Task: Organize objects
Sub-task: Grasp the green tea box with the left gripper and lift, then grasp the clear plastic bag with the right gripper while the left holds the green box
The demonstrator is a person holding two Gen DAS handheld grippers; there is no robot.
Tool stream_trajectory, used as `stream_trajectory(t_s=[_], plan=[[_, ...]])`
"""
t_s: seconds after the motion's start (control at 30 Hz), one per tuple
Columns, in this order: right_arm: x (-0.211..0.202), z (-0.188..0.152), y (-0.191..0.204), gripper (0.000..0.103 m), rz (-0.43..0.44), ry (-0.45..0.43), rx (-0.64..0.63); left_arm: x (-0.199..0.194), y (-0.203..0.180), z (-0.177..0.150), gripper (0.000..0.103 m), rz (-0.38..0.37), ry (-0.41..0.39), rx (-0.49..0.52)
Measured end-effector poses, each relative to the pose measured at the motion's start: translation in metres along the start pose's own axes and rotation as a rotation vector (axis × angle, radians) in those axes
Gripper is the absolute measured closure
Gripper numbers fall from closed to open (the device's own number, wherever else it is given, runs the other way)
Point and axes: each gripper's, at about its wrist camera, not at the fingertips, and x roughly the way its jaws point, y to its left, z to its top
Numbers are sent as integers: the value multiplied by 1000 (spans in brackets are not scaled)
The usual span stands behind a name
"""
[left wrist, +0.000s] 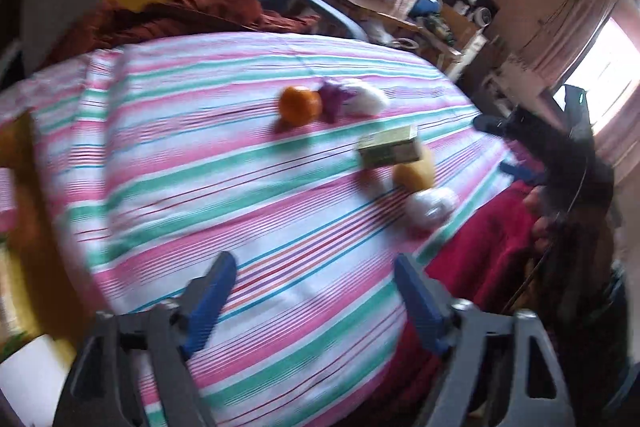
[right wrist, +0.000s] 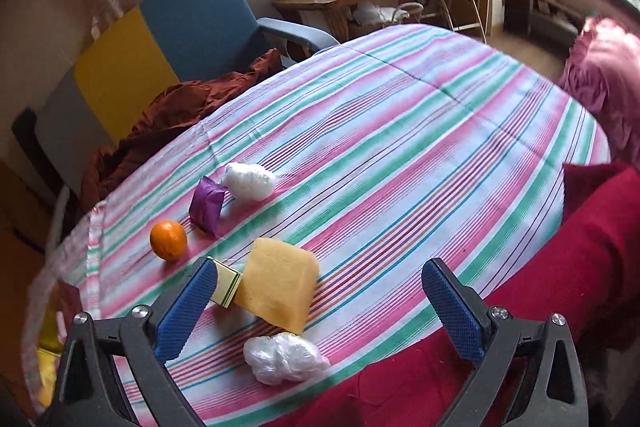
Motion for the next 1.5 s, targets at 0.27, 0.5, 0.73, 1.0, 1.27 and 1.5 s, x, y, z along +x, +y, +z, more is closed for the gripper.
stream_trajectory(t_s=[0.27, 0.5, 0.73, 1.0, 1.27, 1.5], plan=[[1, 1, -5, 0, 52, -8, 53, 41, -35, 46, 5, -137, -6, 28], [0, 1, -8, 0, 71, -20, 68, 88, -48, 76, 0, -176, 31, 40], [-1, 1, -10, 0, 79, -25, 75, 131, -47, 94, 0, -234, 75, -10], [-1, 1, -11, 0, 78, -24, 75, 163, -47, 100, 4, -235, 108, -3], [0, 1, -10, 0, 68, -17, 71, 142, -37, 83, 27, -243, 83, -4], [3, 1, -7, 0, 40, 2, 59, 85, -23, 42, 27, 50, 0, 87]])
